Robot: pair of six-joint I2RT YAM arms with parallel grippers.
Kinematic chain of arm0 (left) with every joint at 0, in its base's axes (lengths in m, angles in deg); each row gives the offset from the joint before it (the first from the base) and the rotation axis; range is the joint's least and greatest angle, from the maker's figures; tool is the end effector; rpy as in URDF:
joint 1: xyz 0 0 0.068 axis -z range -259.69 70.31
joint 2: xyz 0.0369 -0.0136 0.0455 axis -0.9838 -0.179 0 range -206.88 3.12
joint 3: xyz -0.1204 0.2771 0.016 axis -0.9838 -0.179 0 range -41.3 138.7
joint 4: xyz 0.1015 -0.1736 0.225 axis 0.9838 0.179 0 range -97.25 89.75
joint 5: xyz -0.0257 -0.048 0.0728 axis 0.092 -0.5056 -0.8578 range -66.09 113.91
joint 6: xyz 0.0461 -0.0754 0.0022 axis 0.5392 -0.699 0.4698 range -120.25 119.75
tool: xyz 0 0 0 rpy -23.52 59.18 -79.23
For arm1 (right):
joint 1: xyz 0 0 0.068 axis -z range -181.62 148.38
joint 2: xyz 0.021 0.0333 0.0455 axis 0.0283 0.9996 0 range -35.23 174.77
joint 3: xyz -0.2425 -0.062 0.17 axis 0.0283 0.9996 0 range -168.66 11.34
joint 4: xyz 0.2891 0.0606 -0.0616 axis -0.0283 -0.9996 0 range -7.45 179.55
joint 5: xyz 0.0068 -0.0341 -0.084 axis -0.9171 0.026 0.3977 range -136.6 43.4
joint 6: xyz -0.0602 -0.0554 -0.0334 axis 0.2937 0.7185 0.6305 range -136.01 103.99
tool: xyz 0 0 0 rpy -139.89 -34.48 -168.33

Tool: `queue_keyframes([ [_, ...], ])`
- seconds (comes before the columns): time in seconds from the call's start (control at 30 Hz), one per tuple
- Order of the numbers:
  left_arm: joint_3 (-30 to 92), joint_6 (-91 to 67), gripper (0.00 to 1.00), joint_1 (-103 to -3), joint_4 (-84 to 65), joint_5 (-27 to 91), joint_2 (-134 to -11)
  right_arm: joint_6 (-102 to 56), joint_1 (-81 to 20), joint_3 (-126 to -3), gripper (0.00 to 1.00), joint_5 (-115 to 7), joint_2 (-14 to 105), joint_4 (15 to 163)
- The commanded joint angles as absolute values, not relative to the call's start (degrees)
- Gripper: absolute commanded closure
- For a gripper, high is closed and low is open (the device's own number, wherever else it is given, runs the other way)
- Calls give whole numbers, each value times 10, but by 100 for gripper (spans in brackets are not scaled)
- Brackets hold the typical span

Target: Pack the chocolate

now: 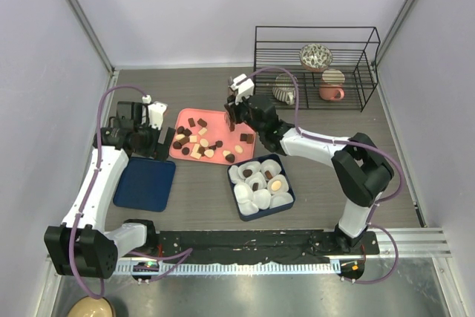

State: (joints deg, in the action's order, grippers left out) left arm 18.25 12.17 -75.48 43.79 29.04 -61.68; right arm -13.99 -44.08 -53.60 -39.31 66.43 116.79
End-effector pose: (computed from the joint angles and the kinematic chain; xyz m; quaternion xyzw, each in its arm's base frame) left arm 0.2697 -0.0270 0.2869 0.1511 0.9442 -0.0219 0.2919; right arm 0.3727 0.3273 0.2532 -0.2502 0.7204 0.1774 0.6220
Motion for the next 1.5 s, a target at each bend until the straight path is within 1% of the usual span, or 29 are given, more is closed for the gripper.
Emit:
queue_keyframes([
  [0.0, 196, 118, 0, -756, 440, 296, -601, -140, -439, -547, 73, -415, 649, 1171],
  [0.2, 193, 124, 0, -756, 437, 289, -595, -145, -430, -552, 72, -426, 692, 1176],
  [0.27, 190, 125, 0, -756, 436, 289, -595, -145, -428, -554, 69, -429, 711, 1178],
  [0.3, 190, 126, 0, -756, 435, 289, -596, -146, -427, -556, 65, -428, 715, 1178],
  [0.33, 190, 127, 0, -756, 435, 290, -597, -145, -427, -558, 64, -429, 723, 1178],
  [0.47, 188, 129, 0, -756, 434, 290, -598, -147, -427, -555, 58, -427, 723, 1177],
  [0.5, 187, 130, 0, -756, 434, 290, -596, -148, -427, -551, 55, -425, 721, 1176],
  [0.63, 185, 132, 0, -756, 431, 290, -596, -149, -426, -539, 52, -423, 703, 1171],
  [0.7, 184, 132, 0, -756, 431, 292, -595, -151, -427, -531, 52, -422, 691, 1164],
  [0.83, 183, 131, 0, -756, 431, 293, -593, -152, -427, -515, 55, -427, 676, 1169],
  [0.93, 186, 131, 0, -756, 435, 293, -593, -156, -427, -513, 64, -430, 676, 1166],
  [0.97, 186, 130, 0, -756, 435, 293, -592, -157, -428, -513, 69, -430, 675, 1165],
  [1.07, 185, 130, 0, -756, 435, 293, -589, -159, -428, -511, 75, -435, 671, 1166],
  [1.3, 193, 128, 0, -756, 436, 299, -600, -156, -429, -524, 81, -443, 644, 1169],
  [1.47, 201, 124, 0, -756, 441, 305, -605, -141, -440, -521, 83, -453, 567, 1152],
])
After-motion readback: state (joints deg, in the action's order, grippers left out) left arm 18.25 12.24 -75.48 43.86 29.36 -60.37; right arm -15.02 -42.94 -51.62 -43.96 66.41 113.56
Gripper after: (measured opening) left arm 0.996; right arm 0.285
